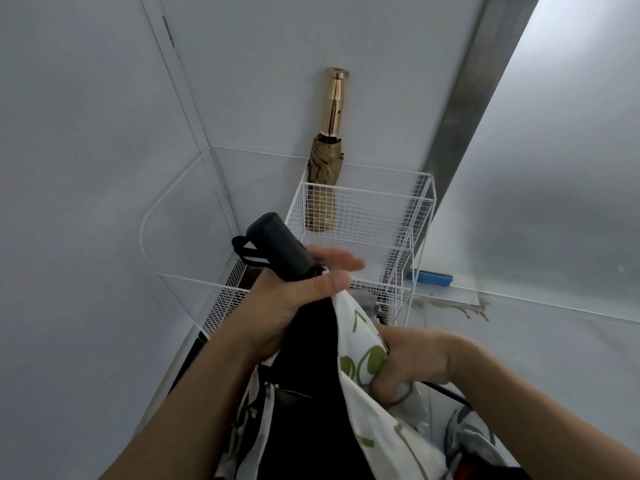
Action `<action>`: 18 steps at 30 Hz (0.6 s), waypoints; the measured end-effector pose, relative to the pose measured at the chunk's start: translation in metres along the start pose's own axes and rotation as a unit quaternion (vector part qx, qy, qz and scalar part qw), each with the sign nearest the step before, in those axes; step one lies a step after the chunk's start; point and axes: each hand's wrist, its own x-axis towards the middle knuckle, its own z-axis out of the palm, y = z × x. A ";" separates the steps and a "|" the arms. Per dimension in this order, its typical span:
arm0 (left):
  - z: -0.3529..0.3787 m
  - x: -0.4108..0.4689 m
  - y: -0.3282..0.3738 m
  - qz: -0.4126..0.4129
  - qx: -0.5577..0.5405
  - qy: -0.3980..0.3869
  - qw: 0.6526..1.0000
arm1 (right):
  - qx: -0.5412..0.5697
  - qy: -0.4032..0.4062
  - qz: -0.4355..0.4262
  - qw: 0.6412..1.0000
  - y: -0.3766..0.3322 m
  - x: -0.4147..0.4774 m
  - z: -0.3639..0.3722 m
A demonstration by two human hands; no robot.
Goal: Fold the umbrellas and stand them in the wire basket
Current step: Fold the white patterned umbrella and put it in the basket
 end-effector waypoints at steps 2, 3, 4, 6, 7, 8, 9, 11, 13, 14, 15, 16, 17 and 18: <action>0.010 0.003 -0.005 0.020 -0.075 0.047 0.996 | 0.027 -0.012 -0.011 1.000 -0.002 0.002 0.005; 0.013 0.005 -0.007 0.027 -0.095 0.081 0.992 | 0.035 0.009 -0.025 0.999 -0.002 0.004 0.006; 0.013 0.008 -0.009 0.032 -0.097 0.119 0.988 | 0.045 0.051 -0.044 0.997 -0.003 0.005 0.005; 0.006 0.013 -0.013 0.036 -0.061 0.195 0.978 | 0.081 0.137 -0.083 0.984 -0.005 0.002 -0.001; 0.002 0.015 -0.015 0.040 -0.030 0.227 0.973 | 0.103 0.163 -0.093 0.977 -0.005 -0.001 -0.005; -0.003 0.016 -0.019 0.048 0.010 0.251 0.967 | 0.113 0.174 -0.100 0.973 -0.008 -0.006 -0.008; -0.006 0.017 -0.022 0.056 0.052 0.267 0.961 | 0.100 0.180 -0.102 0.973 -0.010 -0.009 -0.009; -0.010 0.018 -0.024 0.065 0.115 0.280 0.951 | -0.006 0.205 -0.093 0.974 -0.010 -0.011 -0.004; -0.013 0.019 -0.023 0.056 0.123 0.264 0.955 | -0.229 0.323 -0.056 0.917 -0.001 -0.003 -0.005; -0.015 0.019 -0.021 0.044 0.113 0.244 0.962 | -0.298 0.381 -0.023 0.875 0.003 -0.001 -0.009; -0.018 0.018 -0.019 0.028 0.098 0.220 0.970 | -0.299 0.434 0.006 0.850 0.006 -0.002 -0.016; -0.020 0.018 -0.016 0.014 0.082 0.196 0.977 | -0.254 0.479 0.015 0.840 0.008 -0.007 -0.026; -0.022 0.016 -0.015 -0.001 0.067 0.179 0.982 | -0.205 0.522 0.016 0.828 0.011 -0.012 -0.036; -0.023 0.016 -0.014 -0.010 0.057 0.169 0.984 | -0.161 0.555 0.010 0.816 0.011 -0.019 -0.045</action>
